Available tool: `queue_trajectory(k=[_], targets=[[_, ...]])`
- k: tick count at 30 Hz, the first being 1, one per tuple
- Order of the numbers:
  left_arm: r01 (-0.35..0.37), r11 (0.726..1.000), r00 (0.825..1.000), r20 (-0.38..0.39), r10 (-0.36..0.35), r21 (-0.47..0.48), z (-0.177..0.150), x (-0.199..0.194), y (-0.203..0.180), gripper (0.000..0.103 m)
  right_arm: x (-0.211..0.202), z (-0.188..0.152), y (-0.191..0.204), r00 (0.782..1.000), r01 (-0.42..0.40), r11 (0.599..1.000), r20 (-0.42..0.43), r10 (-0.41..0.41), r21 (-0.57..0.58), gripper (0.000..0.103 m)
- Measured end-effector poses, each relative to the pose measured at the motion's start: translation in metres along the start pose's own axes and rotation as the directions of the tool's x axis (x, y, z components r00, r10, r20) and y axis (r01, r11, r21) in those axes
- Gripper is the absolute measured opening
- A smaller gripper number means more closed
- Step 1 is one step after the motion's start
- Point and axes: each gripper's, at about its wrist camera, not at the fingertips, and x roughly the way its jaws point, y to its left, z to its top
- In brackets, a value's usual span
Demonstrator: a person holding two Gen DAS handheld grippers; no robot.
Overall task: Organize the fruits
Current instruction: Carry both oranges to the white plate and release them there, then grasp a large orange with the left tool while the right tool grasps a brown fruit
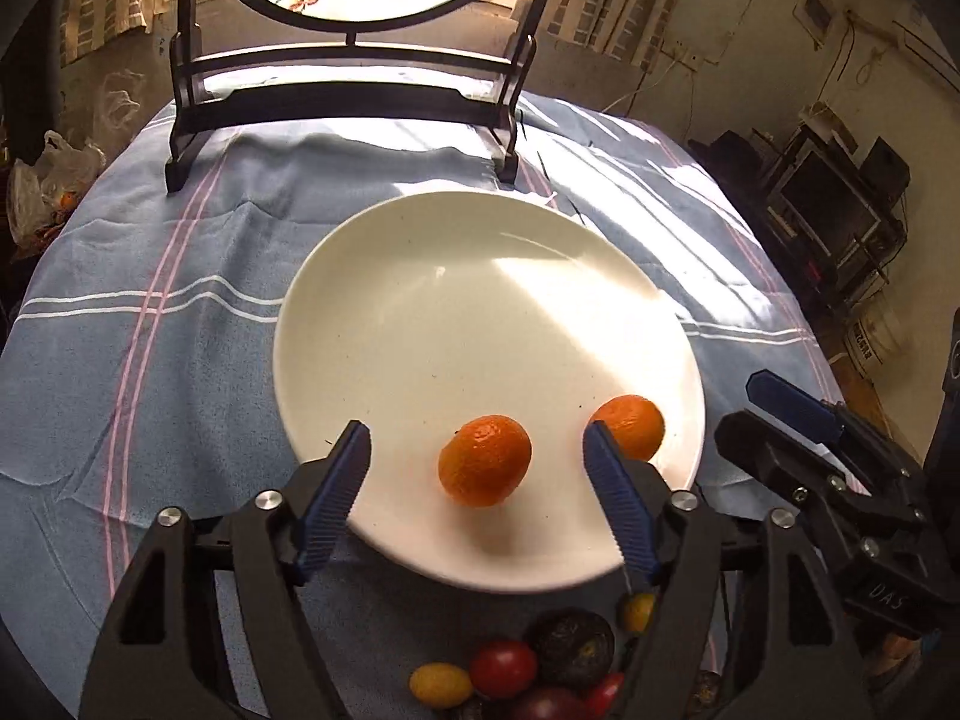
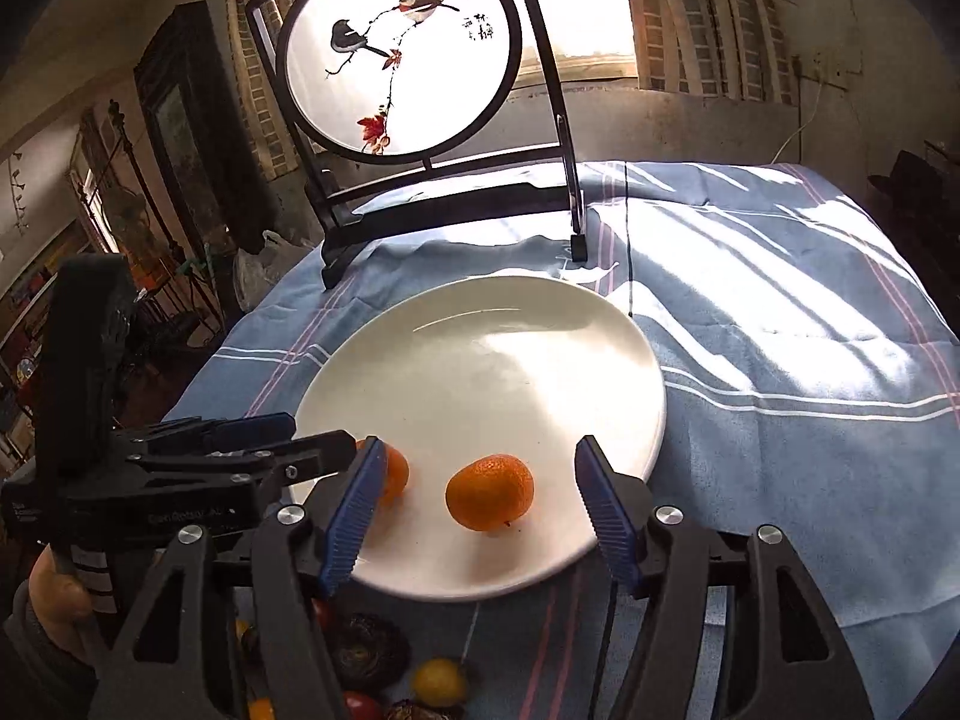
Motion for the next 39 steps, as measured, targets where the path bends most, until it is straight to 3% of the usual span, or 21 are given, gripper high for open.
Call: queue_trajectory(k=[5,12,18,23,26,31,32,33,35,39], targets=[[-0.009,0.998,0.998,0.06,0.005,0.057,-0.034,-0.05,-0.001,0.074,-0.043,-0.031,0.009,0.999,0.012,0.999,0.034,-0.01,-0.04,0.066],[-0.045,0.97,0.998,0.05,0.034,0.239,-0.142,-0.096,-0.016,0.074,-0.096,-0.099,0.011,0.999,0.01,0.998,0.036,-0.008,-0.059,0.066],[-0.063,0.972,0.998,0.009,0.063,0.227,-0.205,-0.098,-0.001,0.074,-0.125,-0.146,0.015,0.999,0.001,0.999,0.04,0.0,-0.041,0.066],[-0.08,0.985,0.997,0.002,0.081,0.156,-0.213,-0.084,0.018,0.072,-0.134,-0.167,0.019,1.0,0.01,0.999,0.025,-0.009,-0.047,0.066],[-0.095,0.983,0.995,0.039,0.089,0.159,-0.208,-0.081,0.017,0.072,-0.139,-0.175,0.019,1.0,0.018,0.999,0.017,-0.017,-0.051,0.066],[-0.084,0.985,0.996,0.02,0.082,0.151,-0.197,-0.066,0.024,0.072,-0.141,-0.184,0.017,1.0,-0.005,0.998,-0.001,0.005,-0.064,0.066],[-0.069,0.985,0.997,0.029,0.065,0.156,-0.196,-0.068,0.023,0.068,-0.14,-0.185,0.017,1.0,-0.015,0.997,-0.009,0.014,-0.071,0.066],[-0.063,0.981,0.998,0.028,0.059,0.182,-0.197,-0.068,0.019,0.053,-0.137,-0.187,0.018,1.0,-0.023,0.997,-0.02,0.022,-0.078,0.066],[-0.09,0.967,0.996,0.038,0.083,0.238,-0.201,-0.068,0.009,0.045,-0.13,-0.189,0.022,0.998,-0.044,0.994,-0.051,0.04,-0.096,0.066],[-0.053,0.97,0.998,0.035,0.046,0.237,-0.21,-0.077,0.004,0.045,-0.113,-0.194,0.039,0.994,-0.07,0.985,-0.096,0.055,-0.157,0.065]])
